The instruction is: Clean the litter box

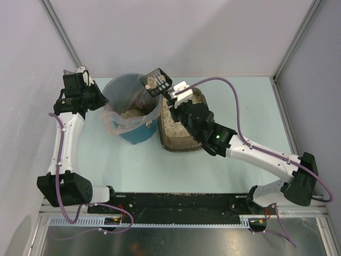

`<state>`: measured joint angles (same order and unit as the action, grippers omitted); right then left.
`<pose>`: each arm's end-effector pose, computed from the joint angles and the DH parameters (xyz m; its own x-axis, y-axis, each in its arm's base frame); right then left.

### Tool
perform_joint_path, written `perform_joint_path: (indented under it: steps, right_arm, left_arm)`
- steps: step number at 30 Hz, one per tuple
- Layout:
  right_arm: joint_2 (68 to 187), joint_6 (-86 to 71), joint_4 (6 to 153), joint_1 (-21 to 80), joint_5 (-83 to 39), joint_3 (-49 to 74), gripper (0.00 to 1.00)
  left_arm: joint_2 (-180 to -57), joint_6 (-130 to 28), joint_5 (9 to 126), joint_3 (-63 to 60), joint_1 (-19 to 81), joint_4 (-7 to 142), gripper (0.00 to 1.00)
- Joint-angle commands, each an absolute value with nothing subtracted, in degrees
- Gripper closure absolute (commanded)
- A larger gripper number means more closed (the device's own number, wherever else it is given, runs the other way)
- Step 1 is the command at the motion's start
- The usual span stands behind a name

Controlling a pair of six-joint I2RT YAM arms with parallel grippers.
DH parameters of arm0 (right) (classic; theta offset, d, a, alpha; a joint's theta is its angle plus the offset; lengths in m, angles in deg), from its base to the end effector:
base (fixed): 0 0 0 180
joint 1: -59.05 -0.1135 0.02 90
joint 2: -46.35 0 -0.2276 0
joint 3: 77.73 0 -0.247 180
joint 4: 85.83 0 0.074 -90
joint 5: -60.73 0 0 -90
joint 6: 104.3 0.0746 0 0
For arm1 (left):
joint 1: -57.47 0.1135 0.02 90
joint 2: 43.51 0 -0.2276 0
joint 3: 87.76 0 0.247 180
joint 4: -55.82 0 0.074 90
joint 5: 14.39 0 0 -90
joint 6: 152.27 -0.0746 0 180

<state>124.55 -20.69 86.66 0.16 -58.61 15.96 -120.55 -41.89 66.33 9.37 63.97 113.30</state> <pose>0.2158 0.2868 0.3726 0.0603 -0.0879 -0.9943 -0.4895 0.8655 -0.1062 0.3175 0.0241 0.3305 -0.5710 -0.4110 -0.7107 -0.1955 0.9088 -0.3685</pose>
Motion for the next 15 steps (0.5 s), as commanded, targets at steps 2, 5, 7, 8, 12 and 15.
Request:
perform_joint_path:
  steps: [2,5,7,8,12,15]
  right_arm:
    - [127.8,-28.5,92.9,-0.4,-50.2,13.2,1.0]
    - [130.1,-34.8,92.9,-1.1,-48.0,12.0,1.0]
    - [130.6,-39.8,92.8,-1.6,-49.3,11.6,1.0]
    - [130.6,-41.1,92.7,-1.7,-49.8,11.5,1.0]
    - [130.5,-49.1,92.1,-2.6,-52.0,11.1,1.0]
    - [130.8,-57.3,91.6,-3.7,-54.1,11.1,1.0]
  left_arm:
    - [-113.8,-40.5,60.1,9.9,62.5,104.1,1.0]
    - [-112.9,-40.5,60.1,8.9,62.3,104.0,1.0]
    - [-112.6,-40.5,60.1,8.3,62.4,104.1,1.0]
    - [-112.4,-40.5,60.0,8.1,62.3,104.0,1.0]
    - [-112.4,-40.1,59.4,7.9,62.4,103.9,1.0]
    - [-112.4,-39.9,59.4,8.1,62.3,103.9,1.0]
